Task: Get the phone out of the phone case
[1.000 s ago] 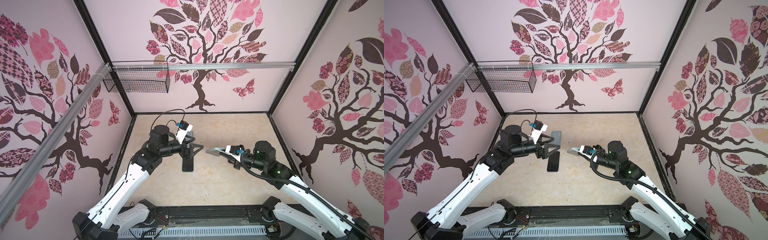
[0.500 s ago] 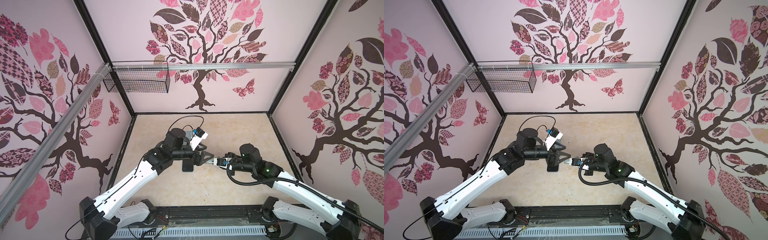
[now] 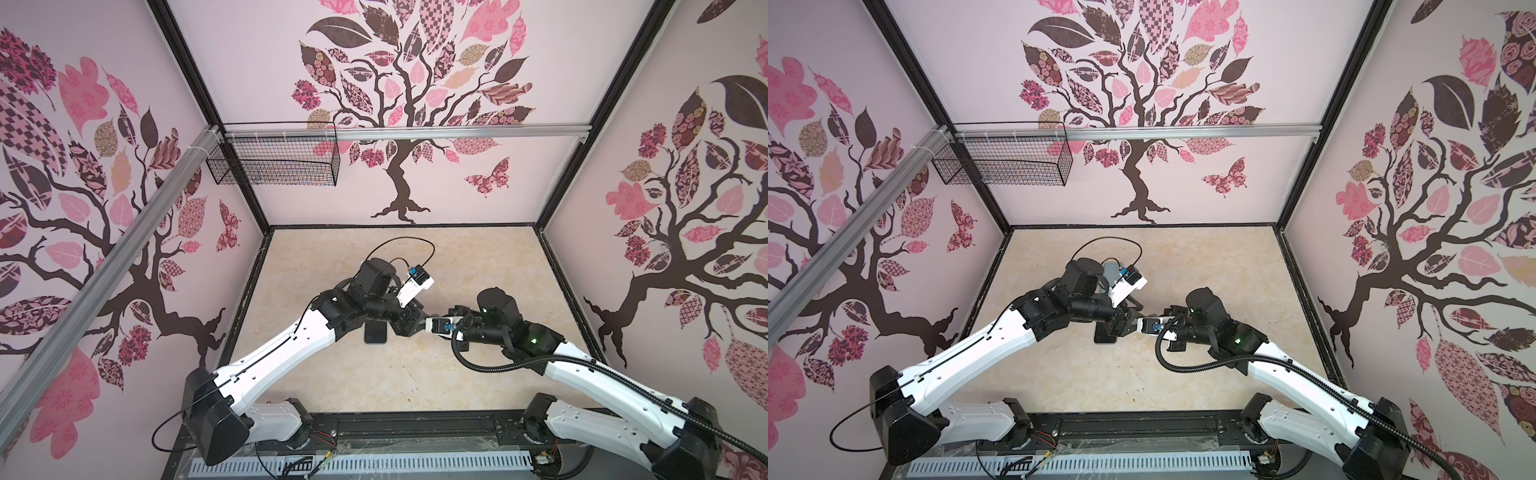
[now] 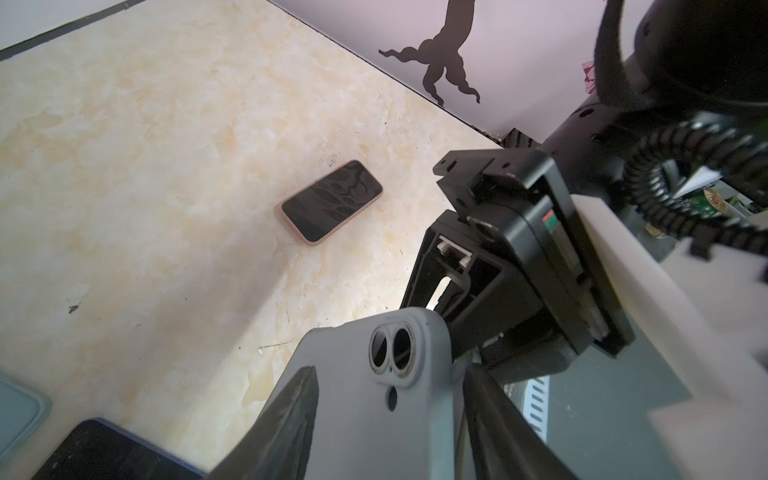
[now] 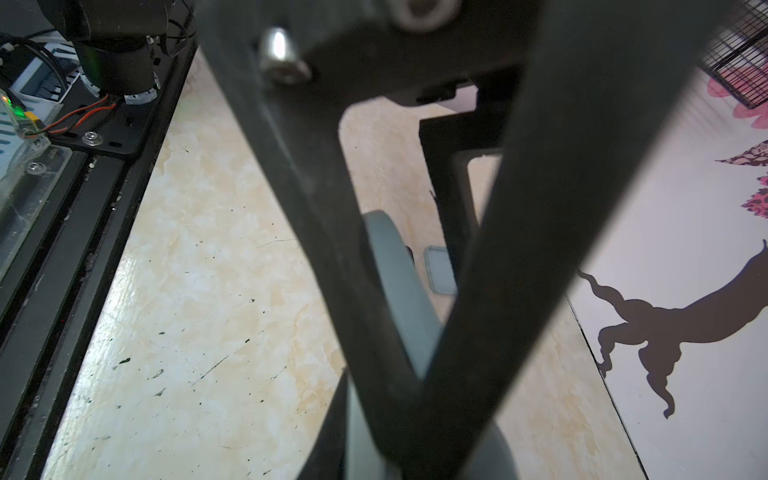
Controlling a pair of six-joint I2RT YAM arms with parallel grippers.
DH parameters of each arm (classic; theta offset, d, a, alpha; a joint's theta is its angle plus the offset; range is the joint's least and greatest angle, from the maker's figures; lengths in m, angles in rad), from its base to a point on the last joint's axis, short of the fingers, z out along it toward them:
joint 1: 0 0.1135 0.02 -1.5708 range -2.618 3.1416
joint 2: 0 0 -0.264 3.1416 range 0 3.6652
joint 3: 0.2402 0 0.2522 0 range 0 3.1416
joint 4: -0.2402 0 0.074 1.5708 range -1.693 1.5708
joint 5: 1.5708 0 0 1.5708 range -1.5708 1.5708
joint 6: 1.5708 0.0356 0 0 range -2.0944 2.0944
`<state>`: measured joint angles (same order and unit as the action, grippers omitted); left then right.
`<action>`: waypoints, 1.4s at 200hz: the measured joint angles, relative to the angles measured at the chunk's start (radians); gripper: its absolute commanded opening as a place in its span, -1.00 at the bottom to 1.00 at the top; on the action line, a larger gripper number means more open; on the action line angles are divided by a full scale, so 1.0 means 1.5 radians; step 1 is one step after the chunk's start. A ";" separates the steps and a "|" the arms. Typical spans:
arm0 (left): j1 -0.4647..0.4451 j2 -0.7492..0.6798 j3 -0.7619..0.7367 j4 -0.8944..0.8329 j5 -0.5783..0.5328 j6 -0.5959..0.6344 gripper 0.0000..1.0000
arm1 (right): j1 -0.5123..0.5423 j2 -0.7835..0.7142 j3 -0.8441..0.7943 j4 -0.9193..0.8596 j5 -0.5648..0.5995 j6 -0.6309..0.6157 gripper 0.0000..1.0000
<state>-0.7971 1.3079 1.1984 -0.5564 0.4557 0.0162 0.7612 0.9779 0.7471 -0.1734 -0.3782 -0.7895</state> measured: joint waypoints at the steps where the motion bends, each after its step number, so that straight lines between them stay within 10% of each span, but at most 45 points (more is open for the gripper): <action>1: 0.000 0.000 0.000 0.000 0.000 0.001 0.11 | 0.000 0.000 0.000 0.000 0.000 0.000 -1.00; 69: -0.006 0.031 0.032 -0.049 -0.029 0.040 -0.09 | 0.002 0.013 0.000 -0.013 0.009 -0.001 -1.00; 141: -0.018 0.046 0.052 -0.080 -0.038 0.083 -1.00 | 0.002 0.021 0.000 -0.018 0.026 -0.003 -1.00; 280: 0.075 0.173 0.170 -0.129 -0.093 0.100 -1.00 | 0.048 -0.050 -0.032 -0.061 0.017 -0.031 -1.00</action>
<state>-0.6846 1.5677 1.4540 -0.7506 0.3157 0.1661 0.8333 0.9024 0.6998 -0.2646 -0.3531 -0.8352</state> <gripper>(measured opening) 0.055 0.145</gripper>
